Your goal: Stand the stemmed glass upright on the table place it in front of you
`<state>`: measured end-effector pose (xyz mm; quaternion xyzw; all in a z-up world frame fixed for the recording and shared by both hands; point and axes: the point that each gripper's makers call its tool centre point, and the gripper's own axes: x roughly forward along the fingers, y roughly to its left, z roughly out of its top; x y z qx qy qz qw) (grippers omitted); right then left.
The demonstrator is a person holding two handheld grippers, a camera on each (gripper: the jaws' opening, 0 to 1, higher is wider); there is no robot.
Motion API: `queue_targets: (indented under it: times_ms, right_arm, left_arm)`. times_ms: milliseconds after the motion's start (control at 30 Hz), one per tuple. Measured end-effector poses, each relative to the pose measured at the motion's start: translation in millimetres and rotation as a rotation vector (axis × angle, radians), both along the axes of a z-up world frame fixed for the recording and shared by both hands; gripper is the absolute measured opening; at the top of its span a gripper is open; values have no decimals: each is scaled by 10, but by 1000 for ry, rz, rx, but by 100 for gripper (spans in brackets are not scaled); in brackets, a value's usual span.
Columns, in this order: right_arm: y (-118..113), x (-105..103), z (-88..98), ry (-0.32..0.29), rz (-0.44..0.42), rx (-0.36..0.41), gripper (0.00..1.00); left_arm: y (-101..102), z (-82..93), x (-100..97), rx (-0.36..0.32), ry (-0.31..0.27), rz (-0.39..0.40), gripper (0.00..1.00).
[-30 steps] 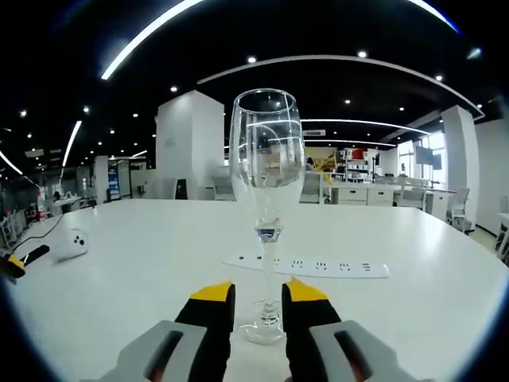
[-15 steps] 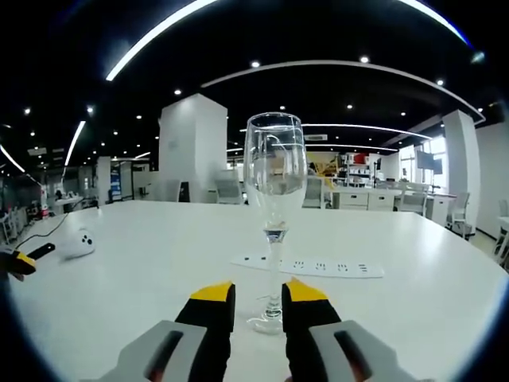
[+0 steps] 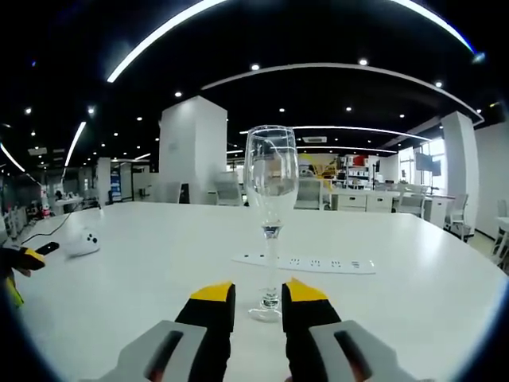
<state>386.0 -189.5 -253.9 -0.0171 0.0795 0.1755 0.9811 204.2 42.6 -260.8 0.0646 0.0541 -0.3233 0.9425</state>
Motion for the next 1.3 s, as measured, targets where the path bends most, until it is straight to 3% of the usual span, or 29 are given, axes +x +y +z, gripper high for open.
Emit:
queue_targets:
  times_ms: [933,1300]
  right_arm:
    - [-62,-473,85,-28,13,13,27]
    - [-58,-661,94,-48,25,-19,27]
  left_arm:
    - [4,-39,-6,23,7,-3,54]
    - [7,-21,-8,25,-8,-3,54]
